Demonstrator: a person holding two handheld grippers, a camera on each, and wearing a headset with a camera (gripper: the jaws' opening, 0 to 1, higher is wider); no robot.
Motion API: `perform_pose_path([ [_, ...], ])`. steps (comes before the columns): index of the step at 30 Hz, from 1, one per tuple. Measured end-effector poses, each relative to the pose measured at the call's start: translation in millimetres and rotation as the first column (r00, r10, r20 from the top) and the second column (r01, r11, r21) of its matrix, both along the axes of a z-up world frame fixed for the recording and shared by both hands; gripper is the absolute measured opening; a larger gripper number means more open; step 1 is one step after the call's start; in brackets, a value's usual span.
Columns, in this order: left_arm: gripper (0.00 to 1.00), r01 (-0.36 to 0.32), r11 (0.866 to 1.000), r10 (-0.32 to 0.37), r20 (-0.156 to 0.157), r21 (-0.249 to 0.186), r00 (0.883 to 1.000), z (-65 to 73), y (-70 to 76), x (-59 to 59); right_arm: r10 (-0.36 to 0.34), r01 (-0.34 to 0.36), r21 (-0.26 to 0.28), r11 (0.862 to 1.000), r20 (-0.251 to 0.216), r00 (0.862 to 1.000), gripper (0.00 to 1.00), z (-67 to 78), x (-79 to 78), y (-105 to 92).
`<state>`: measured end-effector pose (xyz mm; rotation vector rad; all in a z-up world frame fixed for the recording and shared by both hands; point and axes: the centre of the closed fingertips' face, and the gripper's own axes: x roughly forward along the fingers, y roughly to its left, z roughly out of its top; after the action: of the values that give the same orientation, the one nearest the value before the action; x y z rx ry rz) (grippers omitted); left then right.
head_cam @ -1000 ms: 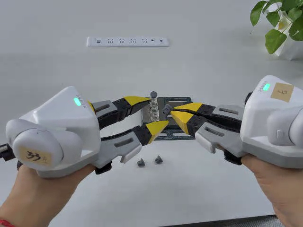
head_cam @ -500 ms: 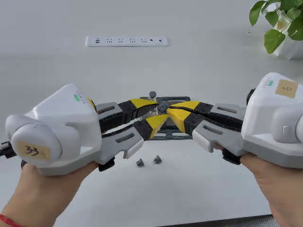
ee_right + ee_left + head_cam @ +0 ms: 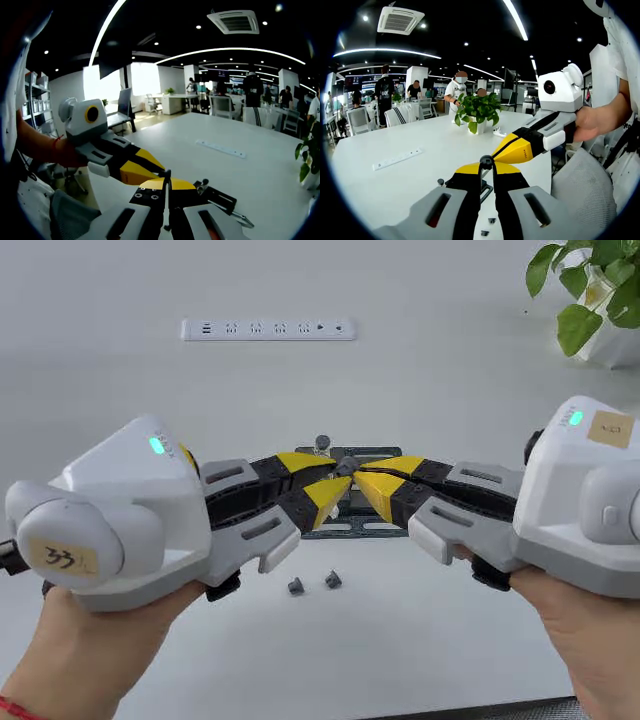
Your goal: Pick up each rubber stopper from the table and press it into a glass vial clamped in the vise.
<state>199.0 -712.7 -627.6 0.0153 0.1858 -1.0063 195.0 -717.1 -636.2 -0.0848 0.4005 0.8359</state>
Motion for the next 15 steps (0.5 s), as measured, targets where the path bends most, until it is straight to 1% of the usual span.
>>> perform_pose_path([
  [3, 0.05, 0.000, 1.000, 0.000, 0.005, 0.004, 1.000, -0.3, 1.2, 0.6, 0.003, -0.003, 0.001, 1.000, 0.001, 1.000, 0.00, 0.5, -0.5, 0.7],
  [4, 0.05, 0.000, 1.000, 0.000, 0.001, 0.001, 1.000, -0.5, 1.8, 0.7, 0.003, -0.003, 0.002, 1.000, 0.001, 1.000, 0.00, 0.5, -0.4, 0.8],
  [6, 0.05, 0.001, 1.000, -0.001, 0.005, 0.006, 1.000, -0.3, 2.0, 0.5, 0.005, -0.005, 0.000, 1.000, 0.001, 1.000, 0.00, 0.2, -0.3, 1.3],
  [12, 0.04, 0.012, 1.000, -0.012, 0.004, 0.011, 1.000, -1.0, 2.8, -1.2, 0.014, -0.014, -0.002, 1.000, -0.002, 1.000, 0.00, -0.1, -1.8, 2.5],
  [14, 0.04, 0.018, 1.000, -0.018, 0.011, 0.016, 1.000, -1.0, 2.8, -1.9, 0.021, -0.021, -0.004, 1.000, 0.002, 1.000, 0.00, 0.1, -2.6, 2.9],
  [15, 0.04, 0.020, 1.000, -0.020, 0.010, 0.015, 1.000, -0.7, 2.8, -2.1, 0.025, -0.025, -0.005, 1.000, 0.004, 1.000, 0.00, 0.3, -2.6, 3.0],
])
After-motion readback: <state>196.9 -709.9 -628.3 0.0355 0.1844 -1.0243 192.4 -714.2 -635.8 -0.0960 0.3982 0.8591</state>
